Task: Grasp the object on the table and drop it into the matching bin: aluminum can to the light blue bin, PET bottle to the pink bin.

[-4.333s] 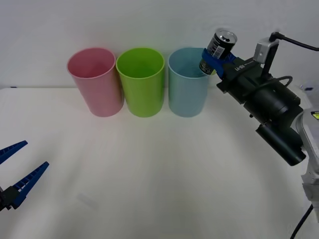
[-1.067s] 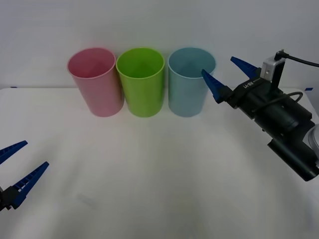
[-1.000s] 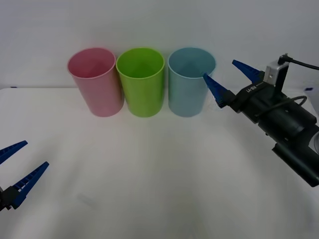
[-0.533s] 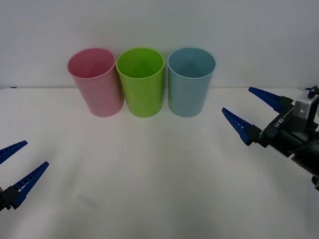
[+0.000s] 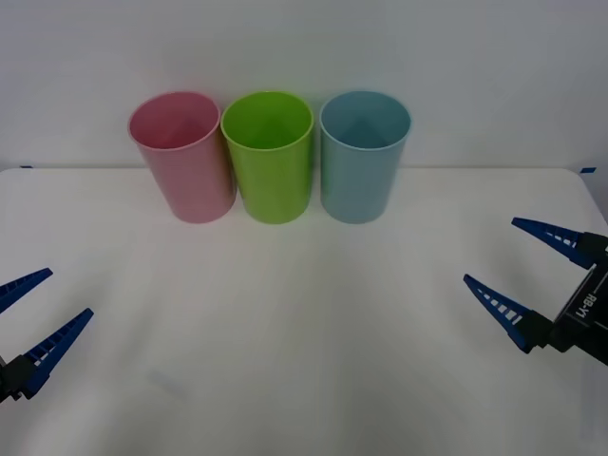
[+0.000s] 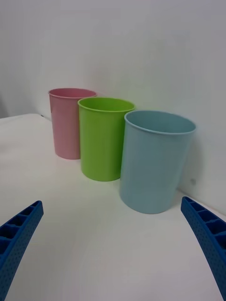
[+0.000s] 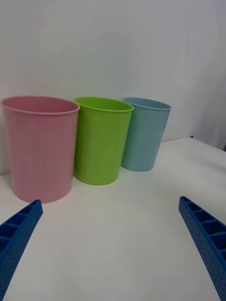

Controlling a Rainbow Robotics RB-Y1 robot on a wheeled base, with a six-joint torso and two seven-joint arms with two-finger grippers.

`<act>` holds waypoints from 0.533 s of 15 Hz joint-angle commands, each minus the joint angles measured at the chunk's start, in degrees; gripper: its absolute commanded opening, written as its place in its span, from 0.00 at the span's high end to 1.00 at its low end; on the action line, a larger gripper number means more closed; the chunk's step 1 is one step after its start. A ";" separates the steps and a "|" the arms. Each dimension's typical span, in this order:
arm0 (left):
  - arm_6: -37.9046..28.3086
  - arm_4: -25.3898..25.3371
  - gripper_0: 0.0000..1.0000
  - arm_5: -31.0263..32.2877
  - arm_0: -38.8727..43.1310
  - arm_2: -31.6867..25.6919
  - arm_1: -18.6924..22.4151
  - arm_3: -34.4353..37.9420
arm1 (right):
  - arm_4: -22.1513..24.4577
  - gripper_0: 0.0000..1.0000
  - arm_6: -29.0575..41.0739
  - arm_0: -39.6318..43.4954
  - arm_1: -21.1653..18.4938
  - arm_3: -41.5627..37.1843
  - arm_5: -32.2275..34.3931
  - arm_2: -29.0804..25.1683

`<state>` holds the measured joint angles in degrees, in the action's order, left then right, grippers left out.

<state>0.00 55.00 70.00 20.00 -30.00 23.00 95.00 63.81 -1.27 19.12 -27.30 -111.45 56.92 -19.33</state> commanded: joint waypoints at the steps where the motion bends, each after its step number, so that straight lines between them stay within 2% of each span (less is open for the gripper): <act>1: 0.00 0.00 0.00 0.00 0.00 0.00 0.00 0.00 | 0.00 0.00 -0.49 2.76 0.76 0.00 3.72 -2.90; 8: 0.00 0.00 0.00 0.00 0.00 0.00 0.00 0.00 | -1.41 0.00 -3.04 10.41 0.76 0.09 6.97 -7.39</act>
<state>0.00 55.00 70.00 20.00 -30.00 23.00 95.00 62.49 -4.16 28.86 -26.49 -111.42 63.58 -26.49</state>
